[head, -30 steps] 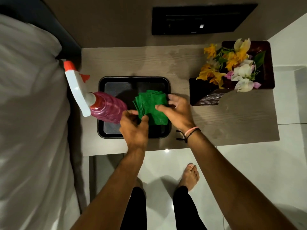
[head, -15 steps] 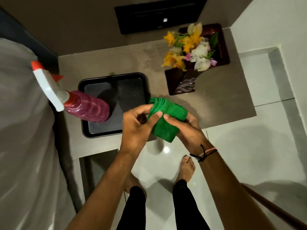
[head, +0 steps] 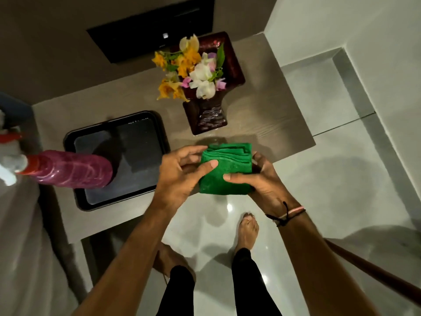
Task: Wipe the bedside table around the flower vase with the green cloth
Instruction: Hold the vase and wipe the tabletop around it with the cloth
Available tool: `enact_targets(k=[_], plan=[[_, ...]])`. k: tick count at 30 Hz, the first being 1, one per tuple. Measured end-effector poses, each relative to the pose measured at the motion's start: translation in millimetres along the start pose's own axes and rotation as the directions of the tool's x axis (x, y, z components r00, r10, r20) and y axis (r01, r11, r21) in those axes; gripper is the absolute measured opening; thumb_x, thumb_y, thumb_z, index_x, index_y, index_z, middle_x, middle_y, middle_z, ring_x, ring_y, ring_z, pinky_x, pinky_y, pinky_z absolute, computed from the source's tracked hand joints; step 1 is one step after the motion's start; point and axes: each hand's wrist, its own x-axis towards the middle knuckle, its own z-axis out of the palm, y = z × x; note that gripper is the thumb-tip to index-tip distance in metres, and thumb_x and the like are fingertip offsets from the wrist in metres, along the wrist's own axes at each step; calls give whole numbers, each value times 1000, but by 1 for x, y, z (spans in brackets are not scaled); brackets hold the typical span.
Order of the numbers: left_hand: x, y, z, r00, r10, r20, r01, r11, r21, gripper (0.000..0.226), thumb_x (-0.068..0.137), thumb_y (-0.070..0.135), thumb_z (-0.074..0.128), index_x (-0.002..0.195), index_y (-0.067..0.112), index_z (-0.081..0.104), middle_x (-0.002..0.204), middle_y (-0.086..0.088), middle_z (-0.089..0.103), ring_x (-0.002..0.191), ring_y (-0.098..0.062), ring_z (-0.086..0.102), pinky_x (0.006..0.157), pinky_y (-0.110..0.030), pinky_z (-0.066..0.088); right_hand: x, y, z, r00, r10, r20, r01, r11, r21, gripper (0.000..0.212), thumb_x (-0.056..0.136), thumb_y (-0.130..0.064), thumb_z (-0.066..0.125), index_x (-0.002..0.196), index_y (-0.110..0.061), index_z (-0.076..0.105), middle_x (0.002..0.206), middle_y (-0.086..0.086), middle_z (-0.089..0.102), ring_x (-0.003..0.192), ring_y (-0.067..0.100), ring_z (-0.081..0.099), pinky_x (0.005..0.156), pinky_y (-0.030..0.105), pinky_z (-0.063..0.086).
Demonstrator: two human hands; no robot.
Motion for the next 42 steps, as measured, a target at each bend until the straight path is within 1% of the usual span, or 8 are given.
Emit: enact_targets(k=[4, 8, 16, 23, 26, 33, 37, 42], plan=[[-14, 36, 2, 933, 356, 50, -322, 767, 554, 47, 78, 39, 82, 119, 21, 69, 105, 0, 75, 99, -11, 71, 88, -34, 60, -1, 1, -17, 998, 2, 56, 5, 993, -122, 72, 67, 22, 80, 126, -15, 60, 132, 20, 69, 123, 34, 67, 103, 50, 55], [-9, 91, -1, 609, 789, 86, -451, 255, 855, 68, 91, 64, 56, 141, 18, 53, 136, -18, 56, 122, -31, 53, 92, -40, 46, 1, 10, -25, 997, -63, 36, 70, 972, -226, 44, 74, 6, 84, 116, -4, 73, 117, 15, 78, 111, 31, 74, 96, 46, 61], [79, 135, 17, 856, 373, 359, -324, -154, 933, 101, 79, 89, 28, 161, 38, -5, 170, -23, 0, 157, -40, 5, 124, -61, 12, -2, 25, -31, 982, -134, -132, 119, 986, -114, 34, 71, -5, 90, 102, -17, 80, 98, 4, 83, 91, 19, 79, 69, 24, 62], [118, 159, -3, 829, 325, 456, -413, -195, 890, 88, 81, 85, 23, 159, 43, 12, 163, -24, 27, 141, -49, 36, 112, -64, 33, -2, 31, -29, 977, 19, -212, -64, 976, -209, 69, 59, 14, 88, 113, -22, 66, 108, 9, 75, 100, 26, 74, 81, 44, 65], [136, 169, -9, 841, 297, 452, -444, -99, 890, 85, 84, 84, 27, 159, 47, 7, 167, -20, 20, 149, -47, 26, 117, -63, 26, -6, 32, -20, 986, 8, -165, -42, 978, -203, 38, 68, -5, 92, 101, -16, 79, 97, 9, 82, 98, 30, 78, 79, 41, 65], [152, 170, -10, 848, 295, 440, -472, 43, 881, 90, 79, 90, 19, 158, 49, 5, 172, -16, 7, 158, -36, 9, 125, -61, 11, -8, 29, 5, 974, 103, -204, -35, 949, 313, 43, 64, 2, 75, 106, 1, 70, 102, 18, 75, 103, 39, 72, 76, 43, 63], [158, 172, -12, 847, 287, 448, -484, 66, 873, 91, 78, 91, 17, 158, 49, 5, 171, -18, 6, 159, -35, 6, 125, -63, 10, 7, 19, 29, 919, -87, -384, 157, 975, 156, 47, 75, 26, 61, 114, 0, 64, 99, 18, 70, 97, 42, 68, 74, 45, 62], [164, 172, -12, 845, 288, 451, -488, 68, 870, 90, 78, 91, 16, 157, 50, 4, 172, -15, 4, 159, -32, 4, 125, -62, 8, 47, -8, 65, 537, -784, -310, 694, 620, -367, 76, 63, 16, 48, 123, -31, 50, 131, 17, 59, 118, 28, 62, 99, 51, 51]])
